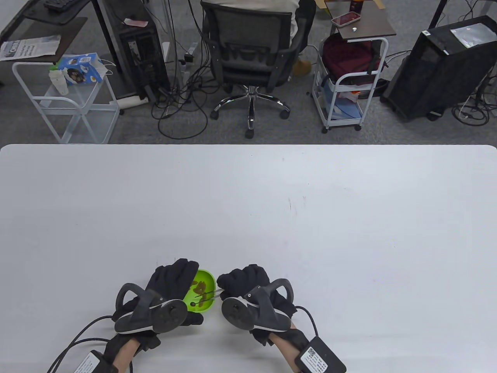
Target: Pick coffee beans with tweezers into small dish
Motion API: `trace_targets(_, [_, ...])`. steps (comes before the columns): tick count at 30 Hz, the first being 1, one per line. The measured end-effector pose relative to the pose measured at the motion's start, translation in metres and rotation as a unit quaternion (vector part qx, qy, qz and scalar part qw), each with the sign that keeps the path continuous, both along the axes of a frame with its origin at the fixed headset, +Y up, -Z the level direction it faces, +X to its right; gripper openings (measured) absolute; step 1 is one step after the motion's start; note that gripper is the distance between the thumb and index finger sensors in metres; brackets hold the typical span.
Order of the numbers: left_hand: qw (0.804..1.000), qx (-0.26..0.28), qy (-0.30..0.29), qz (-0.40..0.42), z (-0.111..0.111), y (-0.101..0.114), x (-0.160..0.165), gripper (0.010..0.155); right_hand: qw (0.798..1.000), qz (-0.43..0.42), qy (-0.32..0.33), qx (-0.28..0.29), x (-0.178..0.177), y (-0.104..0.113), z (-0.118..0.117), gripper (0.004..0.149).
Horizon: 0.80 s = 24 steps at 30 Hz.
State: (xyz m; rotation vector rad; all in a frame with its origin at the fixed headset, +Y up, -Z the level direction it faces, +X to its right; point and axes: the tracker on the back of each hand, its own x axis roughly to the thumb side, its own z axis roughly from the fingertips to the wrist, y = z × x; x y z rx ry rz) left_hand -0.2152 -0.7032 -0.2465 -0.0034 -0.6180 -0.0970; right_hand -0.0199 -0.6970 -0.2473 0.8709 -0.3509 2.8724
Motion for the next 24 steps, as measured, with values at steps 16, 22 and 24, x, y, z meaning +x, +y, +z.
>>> trace_targets(16, [1.000,0.001,-0.002,-0.001,0.000,0.000,0.001,0.115,0.999,0.034,0.009,0.009,-0.010,-0.003,0.002,0.044])
trace_targets(22, [1.000,0.001,-0.002,-0.005,0.000,0.000,0.002,0.115,0.998,0.052,0.006,0.021,-0.015,-0.003,0.003,0.043])
trace_targets(24, [1.000,0.001,-0.002,-0.005,0.000,0.000,0.002,0.115,0.998,0.056,0.006,0.024,-0.016,-0.002,0.003,0.043])
